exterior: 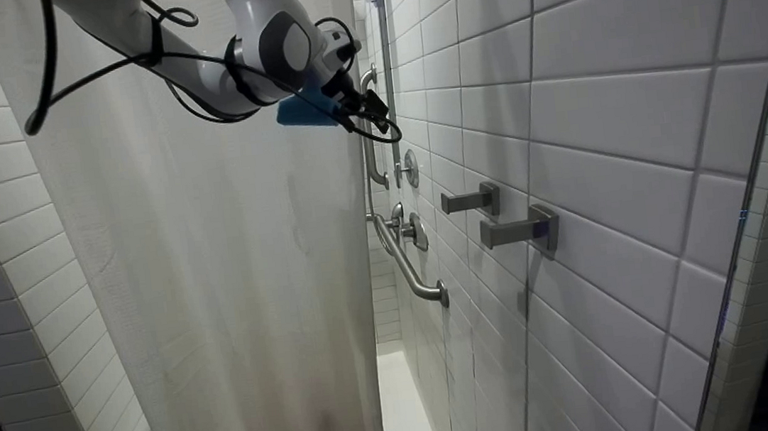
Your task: Open the shower
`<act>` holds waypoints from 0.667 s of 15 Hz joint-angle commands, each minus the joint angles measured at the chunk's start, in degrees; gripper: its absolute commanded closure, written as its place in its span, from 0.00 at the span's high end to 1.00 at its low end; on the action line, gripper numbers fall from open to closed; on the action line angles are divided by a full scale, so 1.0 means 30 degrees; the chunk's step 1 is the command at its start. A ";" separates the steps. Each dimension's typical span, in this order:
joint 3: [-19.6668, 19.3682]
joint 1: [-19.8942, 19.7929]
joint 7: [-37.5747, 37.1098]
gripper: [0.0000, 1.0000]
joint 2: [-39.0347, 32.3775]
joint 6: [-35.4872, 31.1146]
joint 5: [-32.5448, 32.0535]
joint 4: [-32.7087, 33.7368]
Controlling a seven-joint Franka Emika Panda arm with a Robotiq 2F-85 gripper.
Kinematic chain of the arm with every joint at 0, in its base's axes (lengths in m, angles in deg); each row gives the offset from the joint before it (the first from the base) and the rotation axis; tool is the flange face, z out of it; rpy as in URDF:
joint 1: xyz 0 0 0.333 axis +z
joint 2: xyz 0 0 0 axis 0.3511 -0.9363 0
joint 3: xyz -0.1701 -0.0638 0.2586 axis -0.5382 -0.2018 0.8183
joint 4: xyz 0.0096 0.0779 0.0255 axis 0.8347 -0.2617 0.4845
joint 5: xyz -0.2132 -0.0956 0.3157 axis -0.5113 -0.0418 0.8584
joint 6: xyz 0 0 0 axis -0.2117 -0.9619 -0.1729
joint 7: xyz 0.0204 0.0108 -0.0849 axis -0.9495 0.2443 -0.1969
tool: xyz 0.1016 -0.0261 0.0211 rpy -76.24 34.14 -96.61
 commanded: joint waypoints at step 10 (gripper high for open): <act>0.0279 0.0240 0.2801 0.01 -0.1697 0.1472 0.2959 0.2746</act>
